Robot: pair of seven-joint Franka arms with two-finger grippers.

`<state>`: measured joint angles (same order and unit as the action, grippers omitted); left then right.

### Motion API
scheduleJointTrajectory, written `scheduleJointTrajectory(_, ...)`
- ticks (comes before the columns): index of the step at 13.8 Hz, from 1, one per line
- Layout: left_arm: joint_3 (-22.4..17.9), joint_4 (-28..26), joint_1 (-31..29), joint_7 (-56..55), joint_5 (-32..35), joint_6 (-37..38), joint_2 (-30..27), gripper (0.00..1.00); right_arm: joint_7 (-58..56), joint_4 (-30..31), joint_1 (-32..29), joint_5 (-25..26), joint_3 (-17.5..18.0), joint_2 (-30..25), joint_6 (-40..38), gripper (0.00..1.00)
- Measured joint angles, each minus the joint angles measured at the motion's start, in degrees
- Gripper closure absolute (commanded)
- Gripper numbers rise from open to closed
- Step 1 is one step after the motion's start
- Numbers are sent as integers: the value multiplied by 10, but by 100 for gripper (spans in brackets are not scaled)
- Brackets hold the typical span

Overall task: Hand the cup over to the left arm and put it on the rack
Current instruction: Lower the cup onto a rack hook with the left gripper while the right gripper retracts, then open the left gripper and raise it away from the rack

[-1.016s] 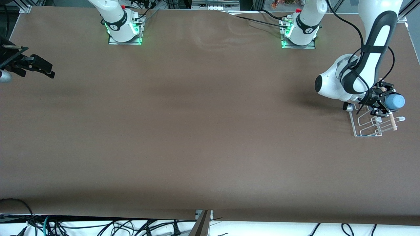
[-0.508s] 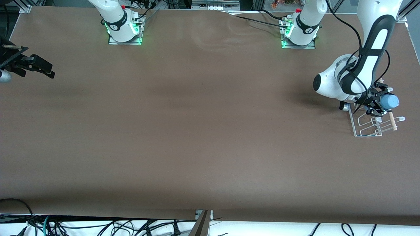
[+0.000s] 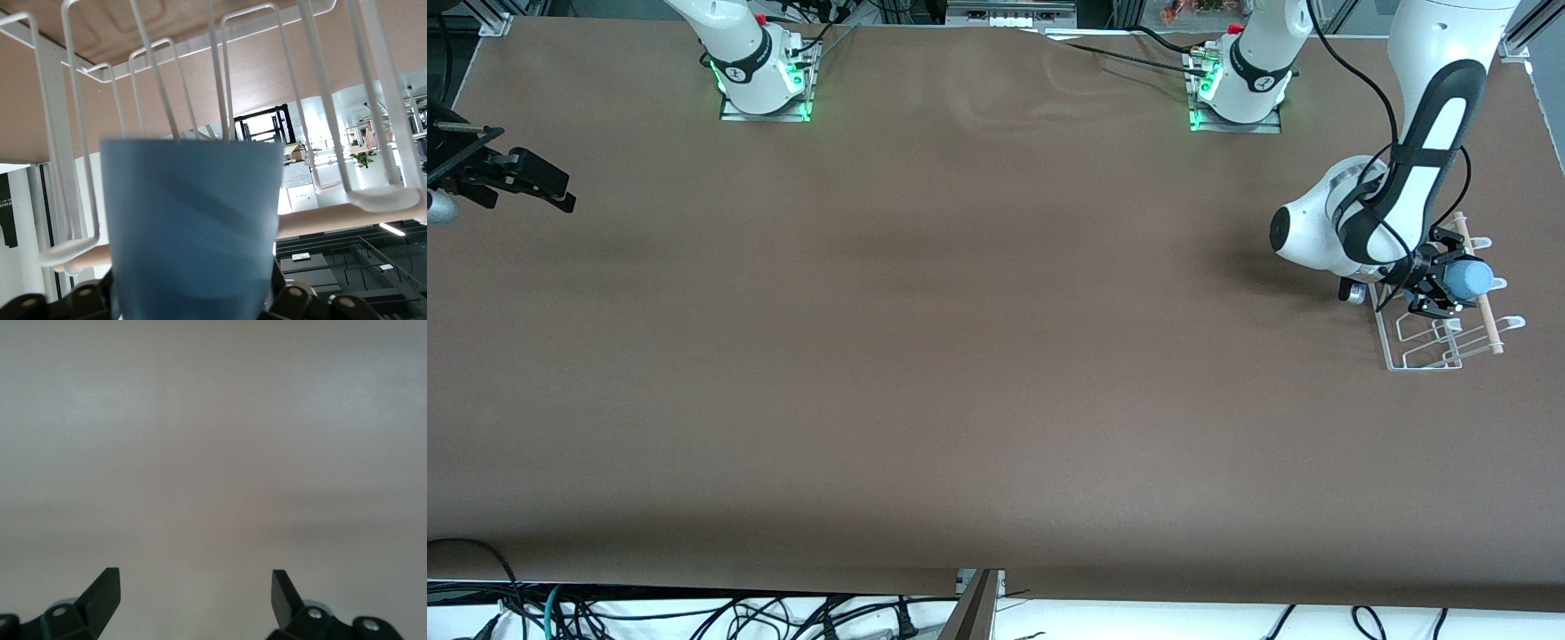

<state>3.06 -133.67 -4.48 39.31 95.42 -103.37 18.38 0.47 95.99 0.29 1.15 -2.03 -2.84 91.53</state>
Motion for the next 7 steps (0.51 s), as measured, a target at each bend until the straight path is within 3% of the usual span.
scheduleJointTrajectory(4, 18, 52, 3, 5, -82, 1, -5, 0, 0, 0, 0, 0, 0, 0, 0, 0)
scheduleJointTrajectory(7, 31, 124, 11, 11, -240, 26, -18, 0, 0, 0, 0, 0, 0, 0, 0, 0)
